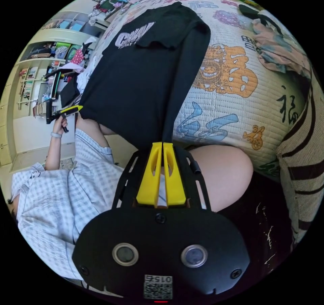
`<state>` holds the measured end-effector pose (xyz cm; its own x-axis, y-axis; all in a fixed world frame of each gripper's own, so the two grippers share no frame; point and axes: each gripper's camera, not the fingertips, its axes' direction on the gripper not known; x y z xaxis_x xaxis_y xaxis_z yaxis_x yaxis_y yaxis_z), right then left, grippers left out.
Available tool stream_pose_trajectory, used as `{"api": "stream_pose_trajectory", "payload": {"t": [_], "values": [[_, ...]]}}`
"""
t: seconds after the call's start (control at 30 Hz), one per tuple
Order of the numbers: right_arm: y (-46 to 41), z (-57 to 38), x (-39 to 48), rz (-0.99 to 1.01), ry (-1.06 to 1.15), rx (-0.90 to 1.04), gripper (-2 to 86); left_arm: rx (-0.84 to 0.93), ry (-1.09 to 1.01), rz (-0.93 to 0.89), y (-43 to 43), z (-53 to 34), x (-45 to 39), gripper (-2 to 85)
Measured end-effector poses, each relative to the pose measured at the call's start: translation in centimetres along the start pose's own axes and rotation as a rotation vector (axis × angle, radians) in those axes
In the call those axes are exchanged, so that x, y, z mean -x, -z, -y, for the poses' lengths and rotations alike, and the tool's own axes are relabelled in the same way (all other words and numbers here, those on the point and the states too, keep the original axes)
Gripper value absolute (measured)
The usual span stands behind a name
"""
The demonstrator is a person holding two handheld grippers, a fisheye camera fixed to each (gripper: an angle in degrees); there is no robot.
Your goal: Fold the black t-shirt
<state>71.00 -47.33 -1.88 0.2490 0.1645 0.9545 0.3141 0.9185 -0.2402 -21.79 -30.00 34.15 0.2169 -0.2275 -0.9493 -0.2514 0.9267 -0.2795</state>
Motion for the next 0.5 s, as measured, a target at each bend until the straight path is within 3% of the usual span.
{"api": "stream_pose_trajectory", "payload": {"t": [0.2,0.37,0.5], "values": [[-3.1,0.4,1.2,-0.118,0.048,0.13,1.3,0.078,0.101,0.002,-3.9,1.2,0.5,0.2],[0.0,-0.6,2.1,-0.269,0.098,-0.035,4.4,-0.105,0.177,-0.11,-1.7,2.8,-0.2,2.6],[2.6,2.1,3.3,-0.338,0.263,-0.268,7.7,-0.247,0.138,-0.185,-0.7,9.2,-3.0,8.7]]}}
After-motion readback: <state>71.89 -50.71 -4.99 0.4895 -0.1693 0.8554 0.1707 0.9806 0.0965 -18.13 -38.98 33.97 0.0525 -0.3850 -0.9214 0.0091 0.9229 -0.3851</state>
